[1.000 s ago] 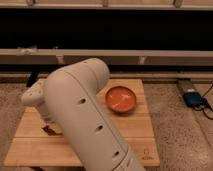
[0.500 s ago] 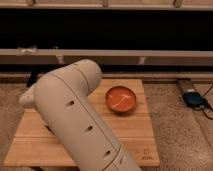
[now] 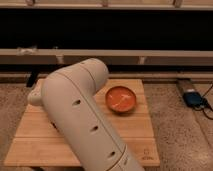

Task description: Drag the pepper across the table

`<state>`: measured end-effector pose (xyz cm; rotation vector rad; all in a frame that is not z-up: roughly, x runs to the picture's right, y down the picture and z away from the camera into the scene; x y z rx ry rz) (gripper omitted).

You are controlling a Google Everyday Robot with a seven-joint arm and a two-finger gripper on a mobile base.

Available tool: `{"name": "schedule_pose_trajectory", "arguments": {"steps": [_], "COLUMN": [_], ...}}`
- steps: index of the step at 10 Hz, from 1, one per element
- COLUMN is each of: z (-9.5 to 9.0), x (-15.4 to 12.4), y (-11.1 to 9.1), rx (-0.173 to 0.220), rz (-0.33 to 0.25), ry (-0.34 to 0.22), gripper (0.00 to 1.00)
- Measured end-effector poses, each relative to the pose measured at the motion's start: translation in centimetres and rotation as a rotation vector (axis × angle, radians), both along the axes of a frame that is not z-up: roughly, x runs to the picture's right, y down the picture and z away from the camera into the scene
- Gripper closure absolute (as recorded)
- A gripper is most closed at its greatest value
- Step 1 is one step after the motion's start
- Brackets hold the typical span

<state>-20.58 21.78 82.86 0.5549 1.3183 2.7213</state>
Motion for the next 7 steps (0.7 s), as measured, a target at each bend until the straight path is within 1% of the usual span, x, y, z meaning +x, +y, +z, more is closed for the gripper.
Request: {"name": "schedule_pose_trajectory", "arguments": {"steps": [4,7], "z": [-0.2,-0.7], "x": [2.9,4.8], "y": [-0.1,0.2], "rx": [-0.001,-0.004], "rz": [0.044,0.077], "ry": [0.059,0.097], "gripper": [1.0,1.0]}}
